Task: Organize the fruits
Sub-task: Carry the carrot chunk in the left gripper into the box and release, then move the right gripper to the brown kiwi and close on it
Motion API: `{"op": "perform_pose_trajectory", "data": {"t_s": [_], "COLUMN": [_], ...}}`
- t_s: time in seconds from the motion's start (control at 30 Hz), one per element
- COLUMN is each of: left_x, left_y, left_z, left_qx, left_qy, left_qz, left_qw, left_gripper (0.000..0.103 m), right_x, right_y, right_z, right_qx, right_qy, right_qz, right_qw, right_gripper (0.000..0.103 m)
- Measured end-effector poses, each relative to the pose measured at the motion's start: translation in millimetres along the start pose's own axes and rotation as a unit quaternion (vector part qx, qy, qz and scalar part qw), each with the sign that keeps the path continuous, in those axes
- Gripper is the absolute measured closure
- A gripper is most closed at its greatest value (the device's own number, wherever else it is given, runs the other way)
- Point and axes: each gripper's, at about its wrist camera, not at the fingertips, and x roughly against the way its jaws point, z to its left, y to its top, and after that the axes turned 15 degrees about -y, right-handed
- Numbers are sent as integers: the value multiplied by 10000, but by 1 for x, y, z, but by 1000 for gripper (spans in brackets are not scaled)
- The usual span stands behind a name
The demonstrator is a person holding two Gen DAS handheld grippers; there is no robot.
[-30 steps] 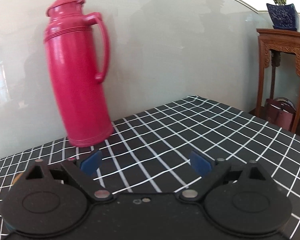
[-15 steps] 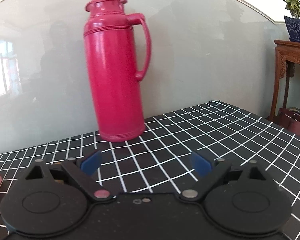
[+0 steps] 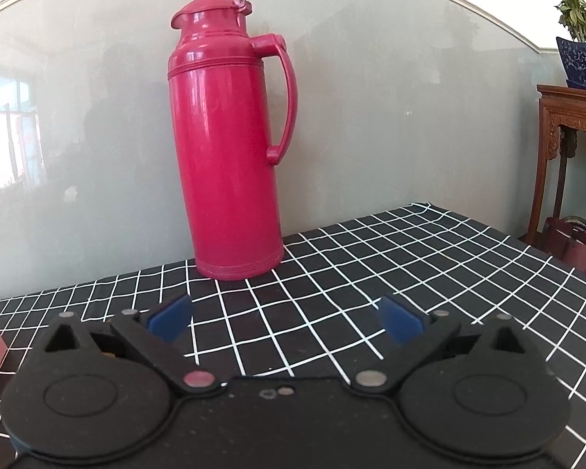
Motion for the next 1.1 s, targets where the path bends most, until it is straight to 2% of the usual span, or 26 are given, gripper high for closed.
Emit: {"op": "perform_pose_trajectory", "data": {"t_s": [0.13,0.27,0.53,0.67,0.87,1.1], "left_x": [15,29,27,22,22,22], "left_y": [-1,-14,-14,-13,-14,-15], "left_z": [-4,3,20,28,43,68], "left_qx": [-96,111,174,183,171,259], "left_qy": [195,459,565,582,682,915], "left_qz": [-349,-524,-509,-498,-477,-418], "left_qw": [9992,9975,9970,9969,9964,9946], "left_gripper": [0,0,0,0,0,0], "right_x": [0,-1,1,8,7,-5], "right_y": [0,-3,-12,-16,-20,-26], "right_z": [-4,-1,19,43,86,124], "right_qx": [6,137,585,912,1460,1663], "right_qy": [116,315,798,1025,1173,1311], "right_qz": [-76,-77,-225,-497,-454,-208], "right_qw": [9999,9994,9948,9893,9813,9771], "right_gripper": [0,0,0,0,0,1]}}
